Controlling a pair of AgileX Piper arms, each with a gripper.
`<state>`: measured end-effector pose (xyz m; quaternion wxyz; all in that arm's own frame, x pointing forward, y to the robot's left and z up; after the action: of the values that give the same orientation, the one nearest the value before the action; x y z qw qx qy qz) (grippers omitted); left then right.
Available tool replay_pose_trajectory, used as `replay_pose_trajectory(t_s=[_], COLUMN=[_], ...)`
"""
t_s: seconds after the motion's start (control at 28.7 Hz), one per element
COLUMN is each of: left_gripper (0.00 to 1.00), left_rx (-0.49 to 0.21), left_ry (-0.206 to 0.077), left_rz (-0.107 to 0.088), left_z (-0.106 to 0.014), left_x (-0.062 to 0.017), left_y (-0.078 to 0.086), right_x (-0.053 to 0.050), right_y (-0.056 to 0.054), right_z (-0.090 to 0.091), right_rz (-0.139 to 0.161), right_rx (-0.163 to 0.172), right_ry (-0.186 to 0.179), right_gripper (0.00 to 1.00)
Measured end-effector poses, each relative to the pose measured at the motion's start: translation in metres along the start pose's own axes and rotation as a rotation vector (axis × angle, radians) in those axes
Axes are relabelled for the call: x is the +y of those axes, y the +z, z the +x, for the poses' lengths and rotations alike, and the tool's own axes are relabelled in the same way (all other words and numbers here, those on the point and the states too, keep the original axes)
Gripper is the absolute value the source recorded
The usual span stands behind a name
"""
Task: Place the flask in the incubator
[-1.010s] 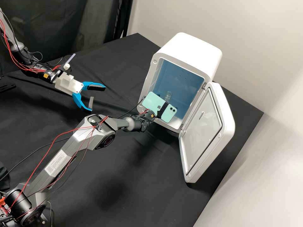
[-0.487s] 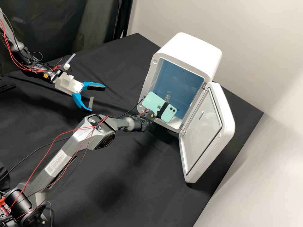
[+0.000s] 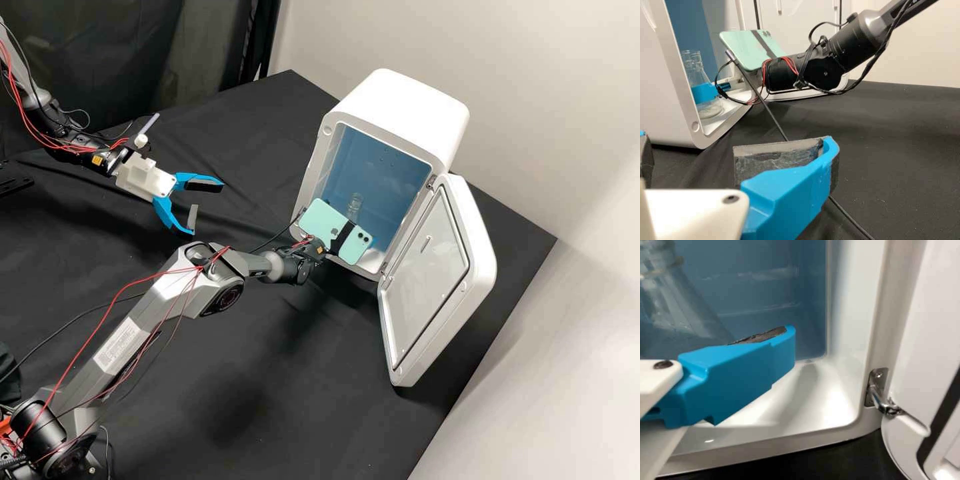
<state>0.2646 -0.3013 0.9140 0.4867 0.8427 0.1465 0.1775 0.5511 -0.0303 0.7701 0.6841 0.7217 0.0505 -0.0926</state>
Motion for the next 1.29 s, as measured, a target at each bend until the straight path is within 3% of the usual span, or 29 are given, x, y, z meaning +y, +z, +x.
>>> replay_pose_trajectory(t_s=[0.31, 0.49, 0.77, 0.97, 1.15, 1.29], left_gripper=[1.0, 1.0, 1.0, 1.0, 1.0, 1.0], left_rx=[0.0, 0.0, -0.008, -0.026, -0.021, -0.01], left_ry=[0.0, 0.0, -0.002, -0.005, 0.043, 0.07], left_rz=[0.0, 0.0, 0.001, 0.093, 0.122, 0.133], left_z=[0.0, 0.0, 0.0, -0.002, -0.006, -0.008], left_x=[0.0, 0.0, -0.0005, -0.0049, -0.0053, -0.0058], left_y=[0.0, 0.0, 0.003, 0.009, 0.011, 0.013], right_x=[0.007, 0.006, 0.005, 0.003, 0.007, 0.012], right_y=[-0.006, -0.004, -0.004, -0.003, -0.004, -0.002], right_z=[-0.015, -0.028, -0.052, -0.075, -0.097, -0.113], right_rz=[0.009, 0.018, 0.039, 0.057, 0.064, 0.071], right_rx=[0.051, 0.047, 0.071, 0.089, 0.131, 0.152], right_ry=[0.027, 0.021, 0.031, 0.054, 0.084, 0.112], right_gripper=[1.0, 1.0, 1.0, 1.0, 1.0, 1.0])
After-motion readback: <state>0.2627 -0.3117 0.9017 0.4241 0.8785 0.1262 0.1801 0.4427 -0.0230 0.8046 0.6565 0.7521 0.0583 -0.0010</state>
